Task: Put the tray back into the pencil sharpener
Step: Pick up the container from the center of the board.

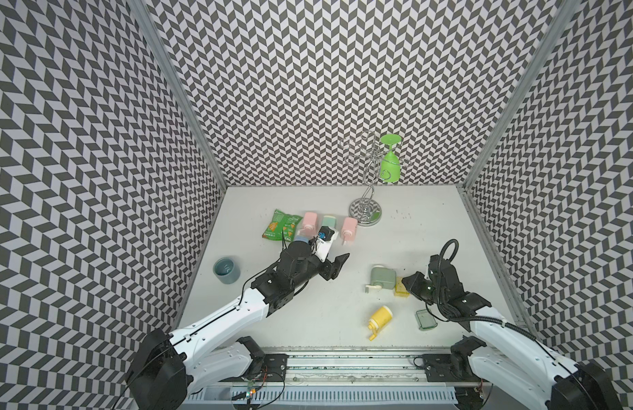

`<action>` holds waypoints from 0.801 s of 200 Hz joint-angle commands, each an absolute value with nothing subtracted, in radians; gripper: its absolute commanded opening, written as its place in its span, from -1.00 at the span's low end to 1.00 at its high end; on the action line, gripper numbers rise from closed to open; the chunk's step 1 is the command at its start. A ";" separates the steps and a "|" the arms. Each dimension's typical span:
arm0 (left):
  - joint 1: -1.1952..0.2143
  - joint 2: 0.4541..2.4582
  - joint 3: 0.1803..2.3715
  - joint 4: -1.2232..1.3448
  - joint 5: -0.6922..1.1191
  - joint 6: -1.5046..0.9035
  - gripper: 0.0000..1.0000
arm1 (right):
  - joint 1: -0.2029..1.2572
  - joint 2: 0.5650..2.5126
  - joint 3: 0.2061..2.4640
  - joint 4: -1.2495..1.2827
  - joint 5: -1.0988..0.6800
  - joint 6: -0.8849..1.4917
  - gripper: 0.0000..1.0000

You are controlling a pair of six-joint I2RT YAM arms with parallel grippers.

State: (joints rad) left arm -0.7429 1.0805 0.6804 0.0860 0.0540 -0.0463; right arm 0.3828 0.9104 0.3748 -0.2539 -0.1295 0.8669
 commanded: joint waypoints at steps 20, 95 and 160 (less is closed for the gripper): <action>-0.742 1.071 0.653 0.109 0.039 -0.054 0.48 | 0.377 1.023 0.521 -0.460 0.001 0.654 -0.48; -0.742 1.058 0.643 0.112 0.031 -0.057 0.47 | 0.382 1.238 0.602 -0.440 -0.021 0.518 -0.48; -0.741 1.050 0.648 0.101 0.025 -0.057 0.47 | 0.385 1.290 0.587 -0.397 -0.014 0.530 -0.89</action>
State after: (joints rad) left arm -0.7429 1.0760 0.6525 0.0902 0.0383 -0.0467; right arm 0.3832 1.2903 0.5812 -0.4316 -0.0368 0.5335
